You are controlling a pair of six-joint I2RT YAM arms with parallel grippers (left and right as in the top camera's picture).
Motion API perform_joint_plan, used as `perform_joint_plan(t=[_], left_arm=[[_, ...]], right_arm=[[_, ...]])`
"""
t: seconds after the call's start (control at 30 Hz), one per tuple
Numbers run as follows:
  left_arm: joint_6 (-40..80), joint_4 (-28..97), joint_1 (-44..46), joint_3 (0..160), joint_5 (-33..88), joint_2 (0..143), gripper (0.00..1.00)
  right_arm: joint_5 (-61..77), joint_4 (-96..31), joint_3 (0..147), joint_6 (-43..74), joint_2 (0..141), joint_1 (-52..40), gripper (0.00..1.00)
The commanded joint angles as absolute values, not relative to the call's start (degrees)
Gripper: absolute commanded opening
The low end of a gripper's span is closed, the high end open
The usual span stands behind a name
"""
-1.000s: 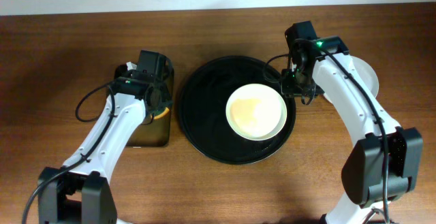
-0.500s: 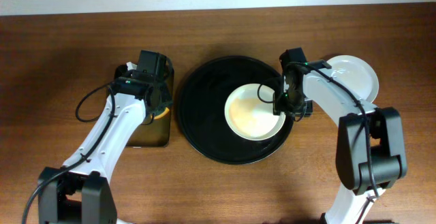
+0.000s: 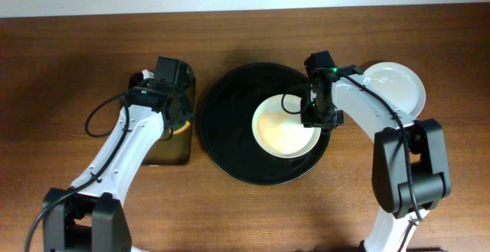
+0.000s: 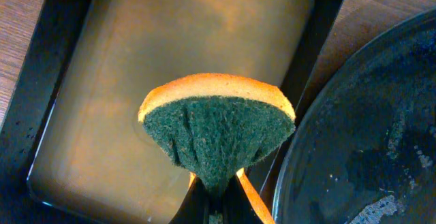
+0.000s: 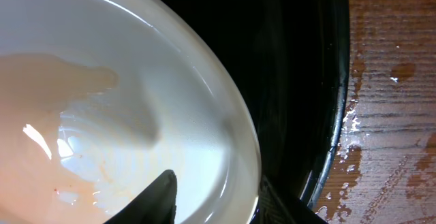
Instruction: Clean dirty plates on tray and stack at the side
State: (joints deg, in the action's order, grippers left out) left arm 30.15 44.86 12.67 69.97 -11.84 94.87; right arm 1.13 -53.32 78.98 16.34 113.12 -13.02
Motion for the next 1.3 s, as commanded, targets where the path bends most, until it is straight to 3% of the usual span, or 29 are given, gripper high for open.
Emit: perform_joint_plan(t=[0.0, 0.2, 0.3, 0.67, 0.87, 0.93, 1.27], left_arm=[[29.69, 44.91, 12.58, 69.89, -11.97, 94.11, 0.0], [29.69, 44.91, 12.58, 69.89, -11.97, 94.11, 0.0], [29.69, 44.91, 12.58, 69.89, -11.81, 94.11, 0.0], [29.69, 44.86, 12.58, 69.89, -11.81, 94.11, 0.0], [29.69, 44.86, 12.58, 69.89, -11.81, 94.11, 0.0], [29.69, 44.84, 12.58, 69.89, -11.81, 94.11, 0.0], [29.69, 44.84, 12.58, 69.89, -11.81, 94.11, 0.0]], right_arm=[[2.39, -53.1, 78.26, 16.88, 115.83, -13.87, 0.37], [2.59, -48.64, 71.57, 18.94, 115.87, -13.87, 0.3], [2.57, -48.58, 71.57, 18.94, 115.87, -13.87, 0.04], [-20.14, -56.03, 81.71, 13.74, 99.07, -15.53, 0.04], [-46.46, -56.62, 81.71, 15.53, 96.88, -33.63, 0.04], [-48.8, -56.77, 81.71, 15.62, 96.88, -37.8, 0.04], [-65.69, -57.23, 81.93, 21.98, 96.75, -43.99, 0.04]])
